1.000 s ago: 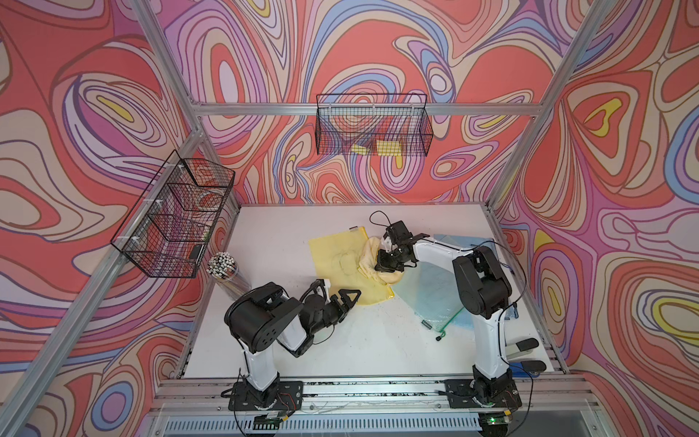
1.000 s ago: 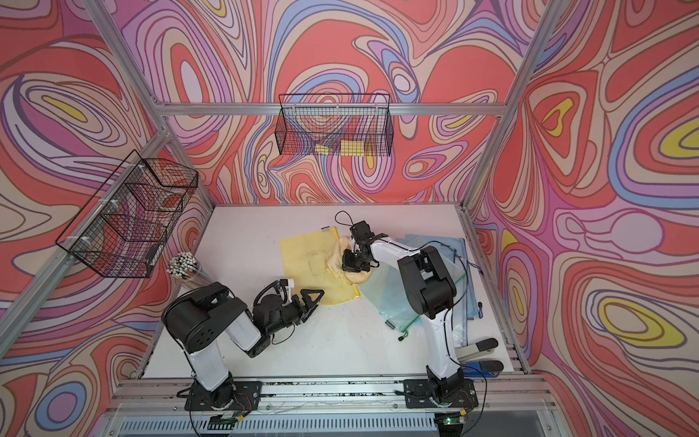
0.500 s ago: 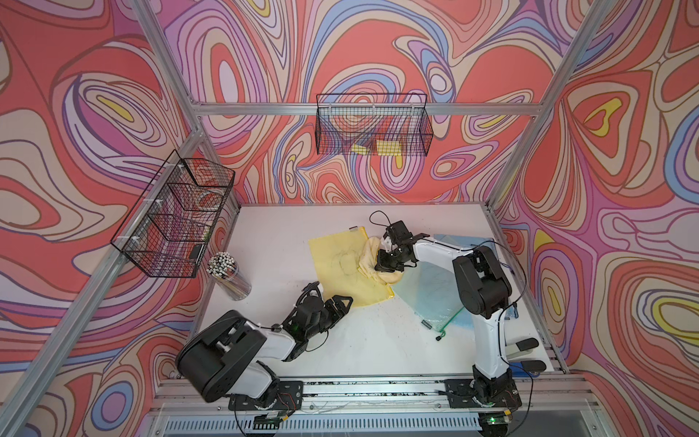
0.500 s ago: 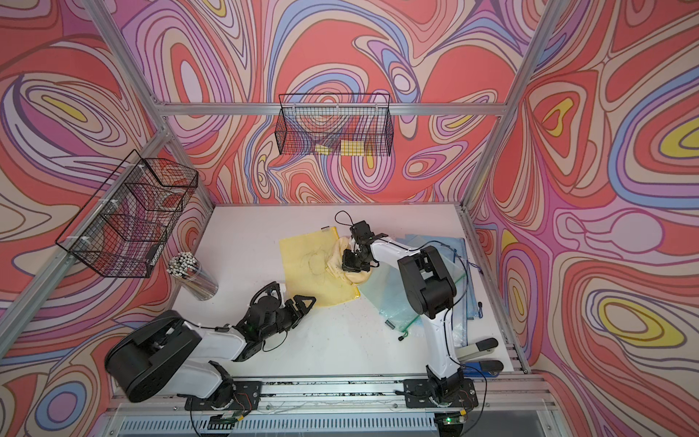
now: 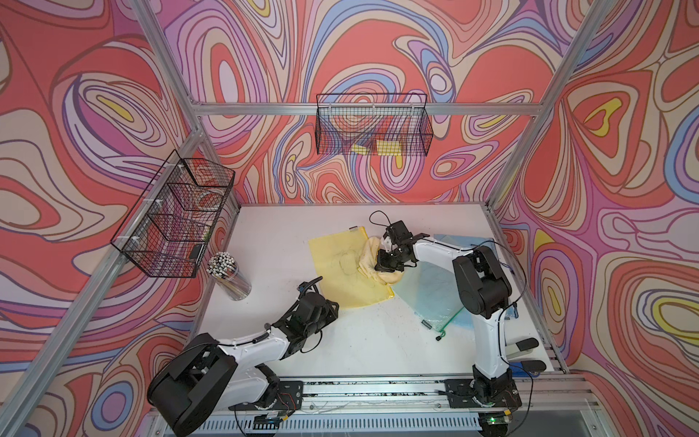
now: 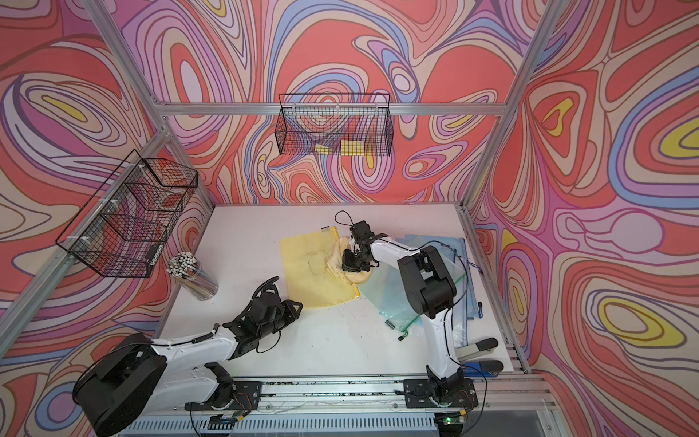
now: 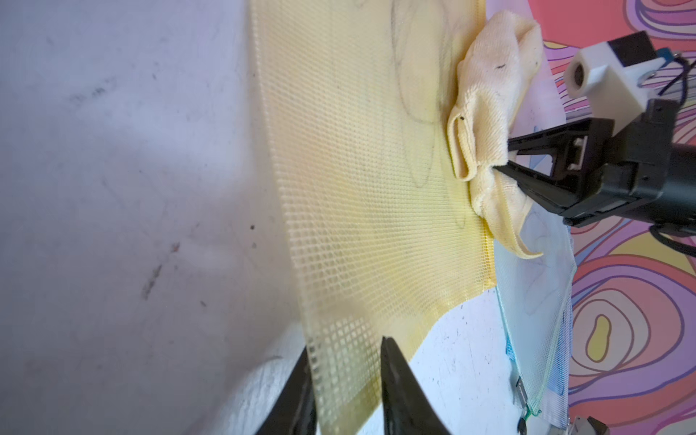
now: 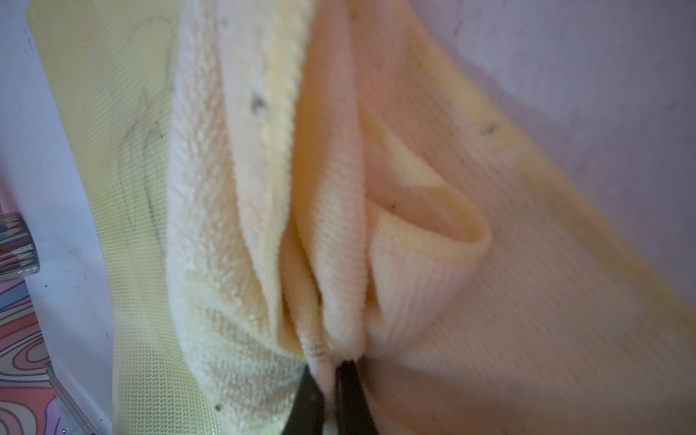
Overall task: Wipe the document bag
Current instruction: Pick up the document bag from the center of the board, then wipe the dirt from the document bag.
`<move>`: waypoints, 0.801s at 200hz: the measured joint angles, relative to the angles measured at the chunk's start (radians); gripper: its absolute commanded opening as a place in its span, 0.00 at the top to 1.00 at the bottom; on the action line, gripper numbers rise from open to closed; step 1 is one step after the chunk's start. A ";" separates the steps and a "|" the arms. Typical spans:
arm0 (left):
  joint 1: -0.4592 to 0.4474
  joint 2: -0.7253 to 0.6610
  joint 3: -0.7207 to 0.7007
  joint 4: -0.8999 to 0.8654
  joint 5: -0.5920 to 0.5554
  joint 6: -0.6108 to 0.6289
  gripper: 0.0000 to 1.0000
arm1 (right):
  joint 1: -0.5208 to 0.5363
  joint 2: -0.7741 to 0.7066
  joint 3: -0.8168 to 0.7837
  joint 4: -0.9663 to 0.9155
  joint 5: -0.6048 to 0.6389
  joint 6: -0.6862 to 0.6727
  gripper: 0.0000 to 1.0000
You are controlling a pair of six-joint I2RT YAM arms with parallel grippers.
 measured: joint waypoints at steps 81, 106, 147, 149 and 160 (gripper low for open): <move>0.000 -0.033 0.039 -0.111 -0.023 0.045 1.00 | 0.005 -0.006 -0.002 -0.010 -0.008 -0.001 1.00; 0.000 -0.031 0.039 -0.145 -0.010 0.049 1.00 | 0.039 -0.061 -0.024 -0.048 0.012 0.001 1.00; 0.000 -0.084 0.025 -0.217 0.010 0.061 1.00 | 0.196 -0.223 -0.038 -0.047 0.010 0.047 1.00; 0.000 -0.086 0.023 -0.218 0.010 0.061 1.00 | 0.206 -0.227 -0.037 -0.045 0.010 0.051 1.00; 0.000 -0.100 0.008 -0.225 0.013 0.063 1.00 | 0.268 -0.235 -0.027 -0.024 0.000 0.074 1.00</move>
